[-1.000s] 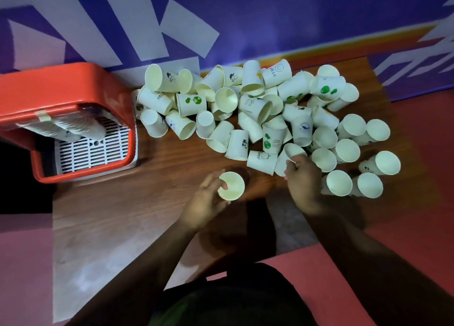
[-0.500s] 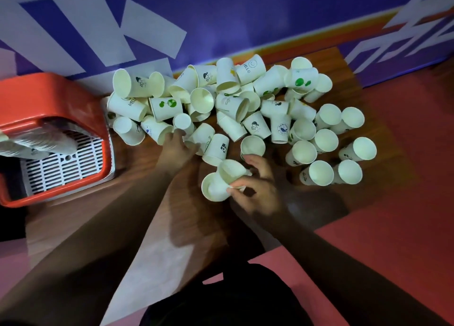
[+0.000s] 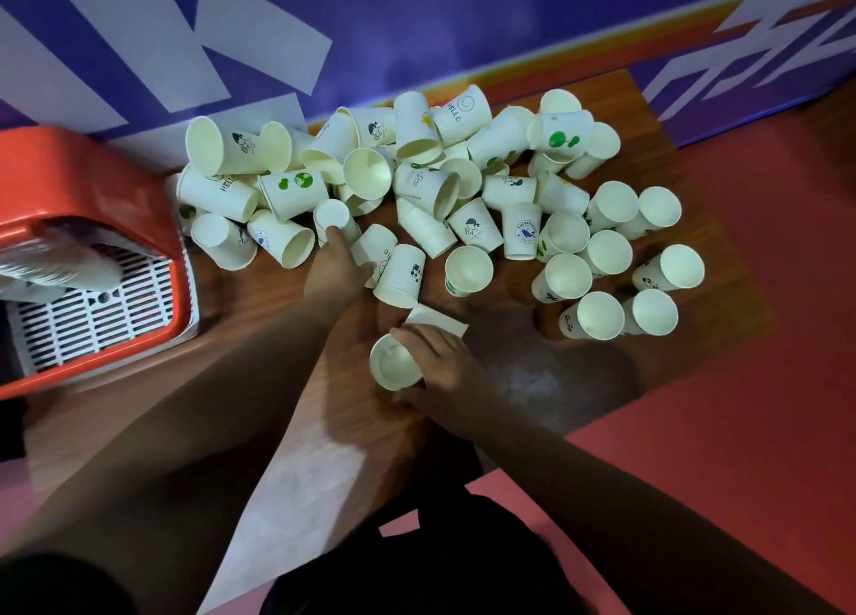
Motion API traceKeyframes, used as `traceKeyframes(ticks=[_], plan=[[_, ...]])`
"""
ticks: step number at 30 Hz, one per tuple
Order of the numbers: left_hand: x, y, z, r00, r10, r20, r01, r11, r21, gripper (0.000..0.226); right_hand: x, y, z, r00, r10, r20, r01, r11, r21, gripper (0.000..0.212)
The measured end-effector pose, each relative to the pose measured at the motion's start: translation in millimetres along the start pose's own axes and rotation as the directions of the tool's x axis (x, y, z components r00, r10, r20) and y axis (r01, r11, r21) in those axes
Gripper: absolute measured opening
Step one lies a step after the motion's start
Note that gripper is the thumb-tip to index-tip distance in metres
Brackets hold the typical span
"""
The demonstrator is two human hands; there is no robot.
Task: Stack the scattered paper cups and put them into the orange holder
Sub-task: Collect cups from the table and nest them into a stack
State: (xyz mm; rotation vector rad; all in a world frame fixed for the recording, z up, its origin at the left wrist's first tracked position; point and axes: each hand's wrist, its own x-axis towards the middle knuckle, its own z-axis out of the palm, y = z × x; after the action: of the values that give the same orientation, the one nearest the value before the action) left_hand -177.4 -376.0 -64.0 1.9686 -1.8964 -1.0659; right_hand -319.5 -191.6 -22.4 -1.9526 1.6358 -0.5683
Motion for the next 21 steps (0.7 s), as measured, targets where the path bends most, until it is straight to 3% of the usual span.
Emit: traceKeyframes(ticks=[2, 4, 6, 8, 10, 13, 16, 21], plan=[[-1.5, -1.0, 1.0, 0.999, -0.031, 0.026, 0.031, 0.999, 0.008, 0.061, -3.0, 1.4, -4.1, 0.992, 0.073, -0.101, -0.067, 0.996, 0.061, 0.062], [-5.3, -2.7, 0.6, 0.995, -0.073, 0.068, 0.072, 0.997, 0.017, 0.063, -7.9, 12.1, -7.5, 0.967, 0.118, -0.227, -0.134, 0.99, -0.054, 0.03], [-9.5, -5.5, -1.8, 0.992, -0.083, 0.093, 0.082, 0.996, 0.018, 0.062, -10.5, 29.9, -5.8, 0.93, 0.301, -0.211, -0.332, 0.934, -0.131, 0.041], [-15.4, -8.2, -7.0, 0.995, -0.058, 0.085, 0.06, 0.998, -0.015, 0.062, -7.5, 43.8, -3.8, 0.779, 0.597, -0.193, -0.601, 0.798, 0.046, 0.038], [-26.2, -10.3, -17.7, 0.999, -0.011, 0.052, 0.015, 0.998, -0.059, 0.061, 1.2, 48.9, -2.1, 0.628, 0.768, -0.128, -0.712, 0.633, 0.304, 0.04], [-50.3, -13.1, -41.2, 0.999, 0.013, -0.041, -0.018, 0.991, -0.133, 0.056, 8.6, 48.2, 0.2, 0.624, 0.781, -0.031, -0.717, 0.588, 0.374, 0.033], [-83.4, -9.3, -68.1, 0.996, 0.029, -0.087, -0.062, 0.912, -0.406, 0.046, 12.3, 54.9, 9.7, 0.619, 0.785, 0.017, -0.743, 0.578, 0.337, 0.022], [-141.6, 2.7, -91.1, 0.972, 0.226, 0.066, -0.141, 0.784, -0.604, 0.051, 12.4, 51.0, 4.9, 0.596, 0.803, 0.018, -0.74, 0.54, 0.401, 0.016]])
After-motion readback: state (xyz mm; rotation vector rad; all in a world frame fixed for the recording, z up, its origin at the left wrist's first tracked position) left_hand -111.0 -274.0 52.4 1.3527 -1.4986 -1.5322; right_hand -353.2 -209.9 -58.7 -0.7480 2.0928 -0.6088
